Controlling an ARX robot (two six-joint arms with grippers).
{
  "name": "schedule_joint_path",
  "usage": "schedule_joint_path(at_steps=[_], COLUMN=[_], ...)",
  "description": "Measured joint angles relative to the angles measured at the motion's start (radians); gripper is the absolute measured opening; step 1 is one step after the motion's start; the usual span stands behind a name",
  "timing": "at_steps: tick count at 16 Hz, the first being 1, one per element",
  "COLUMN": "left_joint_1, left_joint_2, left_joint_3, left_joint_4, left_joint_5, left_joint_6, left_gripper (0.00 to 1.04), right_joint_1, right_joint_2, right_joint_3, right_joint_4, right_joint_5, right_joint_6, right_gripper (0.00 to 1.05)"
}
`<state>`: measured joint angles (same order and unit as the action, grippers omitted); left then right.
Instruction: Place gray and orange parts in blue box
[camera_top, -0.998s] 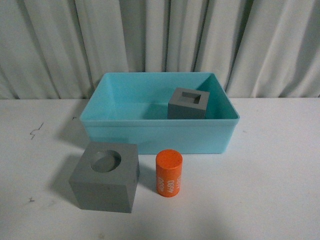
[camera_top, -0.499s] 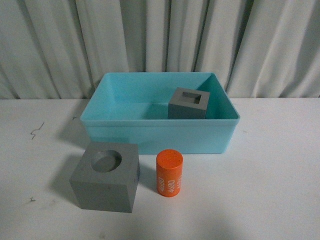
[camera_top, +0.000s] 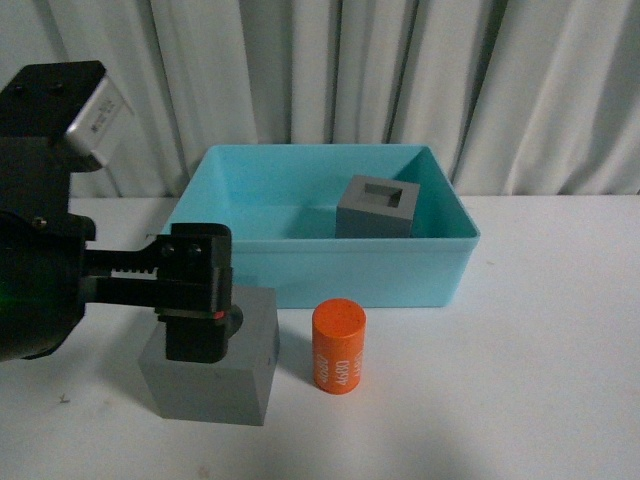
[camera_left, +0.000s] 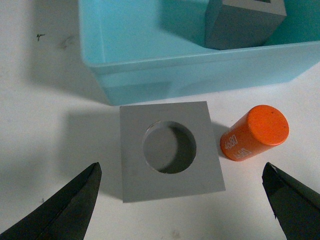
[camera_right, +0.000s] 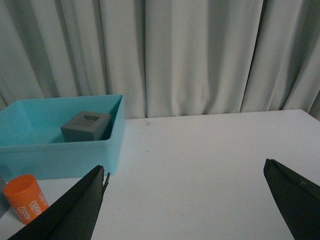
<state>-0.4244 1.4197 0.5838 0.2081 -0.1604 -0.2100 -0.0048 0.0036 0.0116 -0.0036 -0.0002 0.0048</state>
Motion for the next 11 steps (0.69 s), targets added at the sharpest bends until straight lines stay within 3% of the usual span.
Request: schedule_joint_path(at_steps=[5,11], left_joint_1=[0.024,0.089], left_joint_2=[0.205,0.307], left_joint_3=[0.043,0.082], left_joint_4=[0.154,0.202], left_joint_5=[0.012,0.03], left_joint_6=[0.109,0.197], left_gripper=[0.98,0.98], right_joint_1=[0.0,0.0], right_joint_2=[0.0,0.0], right_joint_3=[0.0,0.0], right_joint_4=[0.0,0.0], right_joint_5=[0.0,0.0], right_joint_6=[0.0,0.0], right_gripper=[0.98,0.98])
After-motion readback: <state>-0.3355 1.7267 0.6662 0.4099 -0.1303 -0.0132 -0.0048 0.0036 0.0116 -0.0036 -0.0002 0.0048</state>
